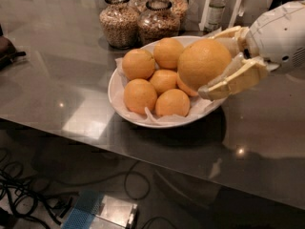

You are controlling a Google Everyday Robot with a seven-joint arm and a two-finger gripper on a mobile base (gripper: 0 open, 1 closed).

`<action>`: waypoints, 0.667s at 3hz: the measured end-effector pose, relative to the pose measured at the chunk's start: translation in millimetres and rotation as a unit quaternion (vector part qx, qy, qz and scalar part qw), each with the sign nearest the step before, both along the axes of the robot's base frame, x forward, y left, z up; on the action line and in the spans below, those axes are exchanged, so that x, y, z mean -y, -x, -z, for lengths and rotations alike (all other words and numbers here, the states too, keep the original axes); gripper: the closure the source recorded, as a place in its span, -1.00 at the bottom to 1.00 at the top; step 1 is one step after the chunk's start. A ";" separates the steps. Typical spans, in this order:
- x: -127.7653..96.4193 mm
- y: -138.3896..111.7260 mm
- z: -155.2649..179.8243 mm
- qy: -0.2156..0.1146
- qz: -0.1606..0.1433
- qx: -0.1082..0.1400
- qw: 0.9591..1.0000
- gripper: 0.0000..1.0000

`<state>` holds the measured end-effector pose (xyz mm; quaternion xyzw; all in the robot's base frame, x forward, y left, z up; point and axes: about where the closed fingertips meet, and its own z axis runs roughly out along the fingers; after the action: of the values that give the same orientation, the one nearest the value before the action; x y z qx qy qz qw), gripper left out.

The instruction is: Pick orange from white bowl

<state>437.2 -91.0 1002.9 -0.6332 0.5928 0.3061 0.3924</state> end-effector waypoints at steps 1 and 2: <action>-18.0 21.6 -16.3 0.008 -0.032 0.033 0.999 1.00; -36.3 45.7 -35.0 0.021 -0.062 0.070 0.995 1.00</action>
Offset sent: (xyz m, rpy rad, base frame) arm -0.0743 0.0537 0.0554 -0.0693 -0.2258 0.1974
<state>391.5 -54.7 1037.8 -0.6968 0.5292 0.2726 0.4001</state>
